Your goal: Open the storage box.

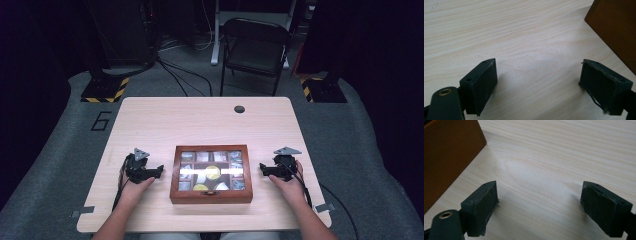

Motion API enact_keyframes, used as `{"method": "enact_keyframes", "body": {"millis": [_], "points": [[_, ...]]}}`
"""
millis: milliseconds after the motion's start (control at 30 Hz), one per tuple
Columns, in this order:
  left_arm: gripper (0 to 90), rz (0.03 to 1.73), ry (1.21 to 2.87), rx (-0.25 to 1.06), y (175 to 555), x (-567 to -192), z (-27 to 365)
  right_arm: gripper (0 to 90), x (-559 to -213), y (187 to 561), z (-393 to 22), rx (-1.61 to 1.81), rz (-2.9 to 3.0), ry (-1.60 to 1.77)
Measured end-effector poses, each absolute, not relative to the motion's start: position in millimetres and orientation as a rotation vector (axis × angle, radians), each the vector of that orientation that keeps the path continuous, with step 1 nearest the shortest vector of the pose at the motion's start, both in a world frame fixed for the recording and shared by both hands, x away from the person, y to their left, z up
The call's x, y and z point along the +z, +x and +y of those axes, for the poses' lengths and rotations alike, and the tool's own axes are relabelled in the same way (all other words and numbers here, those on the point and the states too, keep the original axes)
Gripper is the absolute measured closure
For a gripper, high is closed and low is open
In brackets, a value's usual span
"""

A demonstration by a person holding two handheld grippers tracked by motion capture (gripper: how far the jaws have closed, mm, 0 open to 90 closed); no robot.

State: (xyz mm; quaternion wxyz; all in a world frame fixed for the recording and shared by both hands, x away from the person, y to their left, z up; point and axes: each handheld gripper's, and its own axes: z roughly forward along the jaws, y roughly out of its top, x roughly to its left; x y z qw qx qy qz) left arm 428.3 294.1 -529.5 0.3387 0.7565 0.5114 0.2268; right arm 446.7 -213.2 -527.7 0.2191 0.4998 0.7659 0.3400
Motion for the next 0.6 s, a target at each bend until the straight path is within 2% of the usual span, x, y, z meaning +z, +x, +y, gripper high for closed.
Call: {"method": "enact_keyframes", "body": {"millis": [367, 433, 467, 600], "points": [[16.6, 1.333, 1.961, 0.6, 428.2, -529.6, 294.7, 15.3, -527.7, 446.3, -213.4, 0.947, 2.117, 1.385], [19.0, 1.34, 1.95, 0.606, 428.3, -529.5, 295.1, 18.7, -527.3, 446.2, -214.1, 0.954, 2.111, 1.387], [21.7, 1.353, 1.955, 0.598, 427.8, -527.5, 297.1, 24.8, -525.4, 445.3, -215.6, 0.95, 2.117, 1.39], [26.6, 1.374, 1.932, 0.569, 427.2, -525.2, 299.4, 27.9, -521.5, 443.4, -217.4, 0.956, 2.122, 1.404]]}}
